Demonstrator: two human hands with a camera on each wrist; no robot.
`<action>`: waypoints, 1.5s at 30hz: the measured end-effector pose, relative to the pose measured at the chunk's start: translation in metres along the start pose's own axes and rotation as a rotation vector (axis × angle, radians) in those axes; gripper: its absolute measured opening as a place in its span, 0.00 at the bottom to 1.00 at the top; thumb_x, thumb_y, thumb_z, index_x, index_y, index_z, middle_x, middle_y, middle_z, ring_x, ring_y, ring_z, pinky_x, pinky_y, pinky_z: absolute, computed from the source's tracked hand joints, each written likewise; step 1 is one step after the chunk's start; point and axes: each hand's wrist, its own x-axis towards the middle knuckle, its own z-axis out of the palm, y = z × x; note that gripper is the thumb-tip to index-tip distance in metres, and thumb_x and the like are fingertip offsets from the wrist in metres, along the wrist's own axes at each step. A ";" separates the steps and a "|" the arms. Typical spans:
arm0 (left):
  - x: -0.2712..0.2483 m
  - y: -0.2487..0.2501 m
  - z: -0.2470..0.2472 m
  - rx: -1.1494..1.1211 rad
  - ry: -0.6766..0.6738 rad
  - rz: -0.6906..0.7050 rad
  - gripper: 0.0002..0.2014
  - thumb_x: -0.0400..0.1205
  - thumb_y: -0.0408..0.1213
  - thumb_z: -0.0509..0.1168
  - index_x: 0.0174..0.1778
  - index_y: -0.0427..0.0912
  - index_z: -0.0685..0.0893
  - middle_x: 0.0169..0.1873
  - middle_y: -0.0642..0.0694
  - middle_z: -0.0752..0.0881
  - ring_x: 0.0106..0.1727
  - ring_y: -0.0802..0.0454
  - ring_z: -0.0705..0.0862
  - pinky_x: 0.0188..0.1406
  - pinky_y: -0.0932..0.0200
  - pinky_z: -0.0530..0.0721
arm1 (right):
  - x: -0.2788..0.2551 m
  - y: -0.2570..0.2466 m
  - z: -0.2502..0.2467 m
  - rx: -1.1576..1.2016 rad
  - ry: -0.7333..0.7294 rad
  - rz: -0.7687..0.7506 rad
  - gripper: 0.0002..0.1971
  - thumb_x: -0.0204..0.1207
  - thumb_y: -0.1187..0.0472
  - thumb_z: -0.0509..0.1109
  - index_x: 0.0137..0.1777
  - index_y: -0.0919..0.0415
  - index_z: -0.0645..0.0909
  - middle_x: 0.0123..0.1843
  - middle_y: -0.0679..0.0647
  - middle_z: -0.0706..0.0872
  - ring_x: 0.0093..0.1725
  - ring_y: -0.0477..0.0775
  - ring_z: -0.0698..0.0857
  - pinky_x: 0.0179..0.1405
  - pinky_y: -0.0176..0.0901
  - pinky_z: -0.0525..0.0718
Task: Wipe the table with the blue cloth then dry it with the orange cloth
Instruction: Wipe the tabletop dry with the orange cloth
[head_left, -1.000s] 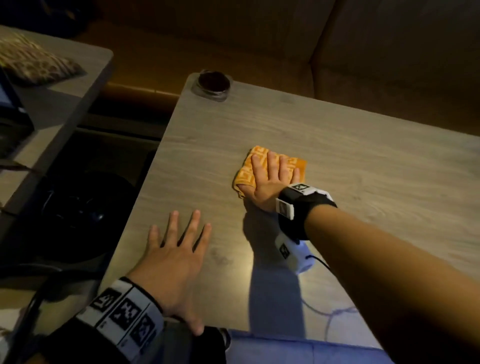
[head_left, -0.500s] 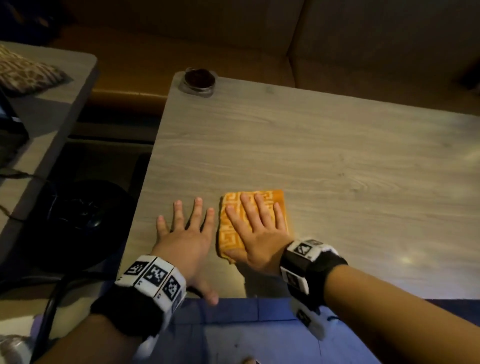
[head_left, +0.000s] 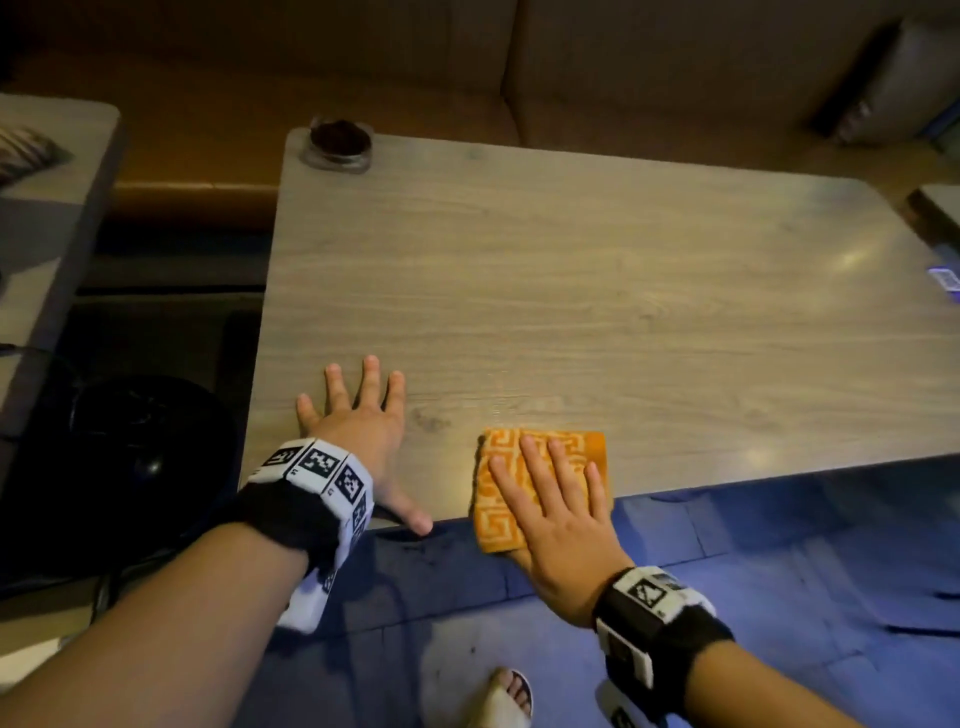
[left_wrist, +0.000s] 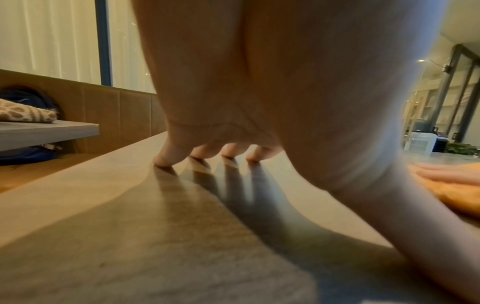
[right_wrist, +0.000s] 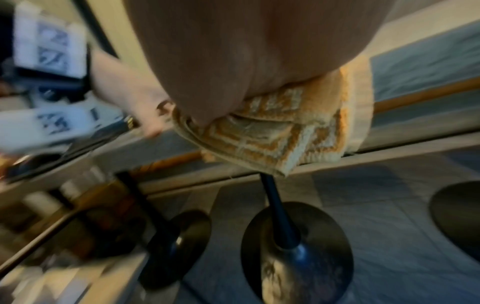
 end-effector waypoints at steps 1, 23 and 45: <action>-0.001 0.000 0.000 0.004 0.002 0.002 0.87 0.46 0.75 0.80 0.83 0.45 0.23 0.81 0.40 0.20 0.82 0.25 0.27 0.78 0.18 0.42 | 0.002 0.013 0.002 -0.011 -0.041 0.034 0.39 0.71 0.35 0.52 0.83 0.44 0.53 0.84 0.56 0.58 0.81 0.67 0.60 0.71 0.74 0.65; 0.008 0.006 -0.001 -0.005 -0.072 -0.026 0.86 0.48 0.73 0.80 0.80 0.44 0.18 0.76 0.38 0.15 0.79 0.24 0.23 0.78 0.19 0.40 | 0.059 0.046 -0.014 -0.047 -0.141 0.143 0.42 0.74 0.26 0.36 0.81 0.47 0.63 0.81 0.59 0.67 0.78 0.69 0.68 0.67 0.75 0.69; 0.143 0.040 -0.137 0.012 0.014 0.029 0.82 0.50 0.75 0.79 0.84 0.54 0.25 0.82 0.49 0.20 0.83 0.29 0.26 0.78 0.17 0.42 | 0.263 0.113 -0.038 -0.020 -0.103 0.027 0.45 0.65 0.21 0.39 0.83 0.38 0.42 0.86 0.53 0.42 0.84 0.63 0.44 0.78 0.72 0.47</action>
